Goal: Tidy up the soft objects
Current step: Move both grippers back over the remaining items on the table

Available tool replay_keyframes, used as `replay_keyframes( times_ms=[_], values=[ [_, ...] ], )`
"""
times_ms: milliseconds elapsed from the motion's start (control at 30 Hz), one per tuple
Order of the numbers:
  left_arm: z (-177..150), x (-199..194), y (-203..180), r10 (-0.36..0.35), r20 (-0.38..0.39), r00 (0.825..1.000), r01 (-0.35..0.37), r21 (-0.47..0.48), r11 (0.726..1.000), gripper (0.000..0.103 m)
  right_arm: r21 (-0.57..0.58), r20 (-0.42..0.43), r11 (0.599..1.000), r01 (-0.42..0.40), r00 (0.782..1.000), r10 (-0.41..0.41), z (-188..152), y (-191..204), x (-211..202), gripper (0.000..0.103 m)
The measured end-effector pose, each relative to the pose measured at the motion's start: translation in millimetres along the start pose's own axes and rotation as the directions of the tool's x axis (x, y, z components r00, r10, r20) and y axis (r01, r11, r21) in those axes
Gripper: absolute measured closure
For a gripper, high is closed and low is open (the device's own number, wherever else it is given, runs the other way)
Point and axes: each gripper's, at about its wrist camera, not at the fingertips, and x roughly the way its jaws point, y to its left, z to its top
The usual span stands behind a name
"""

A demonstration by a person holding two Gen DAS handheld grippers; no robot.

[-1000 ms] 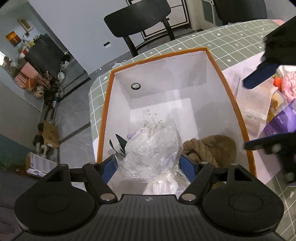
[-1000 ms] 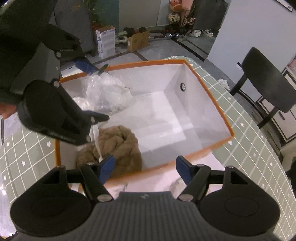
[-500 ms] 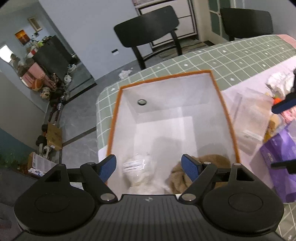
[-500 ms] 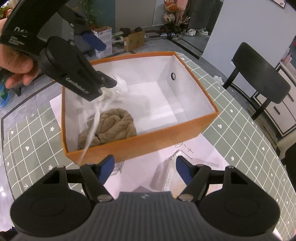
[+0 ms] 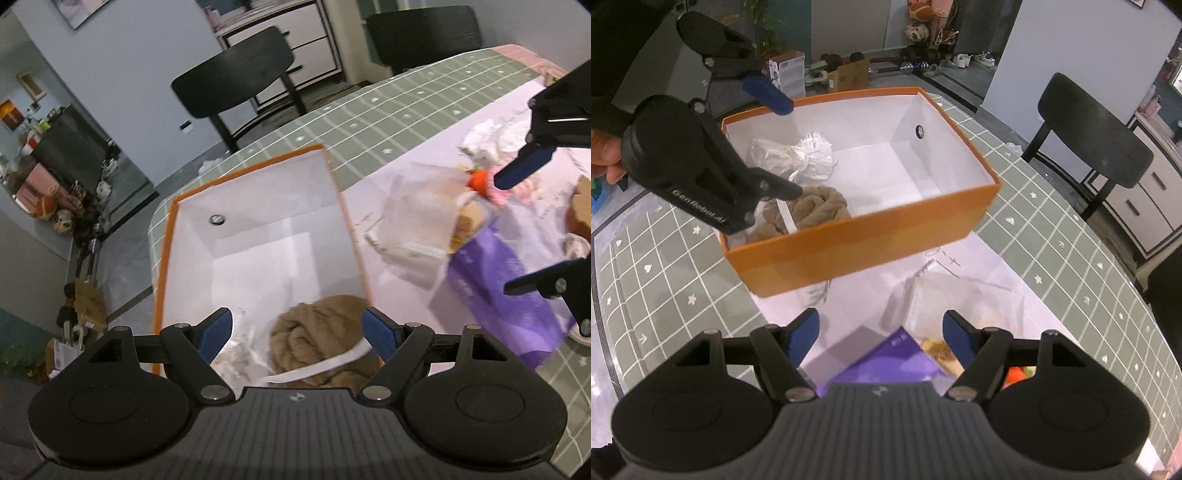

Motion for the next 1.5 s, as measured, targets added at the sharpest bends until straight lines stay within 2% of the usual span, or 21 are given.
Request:
replay_keyframes(
  times_ms=[333,567,767,1033,1367,1500],
  values=[
    [-4,-21,-57,-0.077,0.047,0.996,0.073,0.088,0.993,0.009,0.019,0.012,1.0,-0.005,1.0,0.005,-61,0,-34,0.026],
    [-14,-20,-100,-0.167,0.05,0.985,0.159,0.141,0.977,0.009,0.062,0.014,0.998,-0.013,1.0,0.012,-114,-9,-46,0.024],
    [-13,-13,-123,-0.202,0.054,0.978,0.191,0.164,0.968,0.009,0.112,0.016,0.994,0.004,1.0,-0.006,-161,-24,-49,0.021],
    [16,3,-127,-0.204,0.062,0.977,0.19,0.174,0.966,0.009,0.276,0.082,0.961,-0.01,0.997,-0.013,-211,-60,-46,0.02],
    [73,49,-113,-0.201,0.049,0.978,0.188,0.196,0.962,0.009,0.322,0.069,0.947,-0.006,0.997,-0.017,-240,-88,-48,0.02],
    [95,78,-107,-0.222,0.023,0.975,0.21,0.235,0.949,0.009,0.329,0.067,0.944,-0.004,0.998,-0.019,-244,-98,-50,0.02]
  ],
)
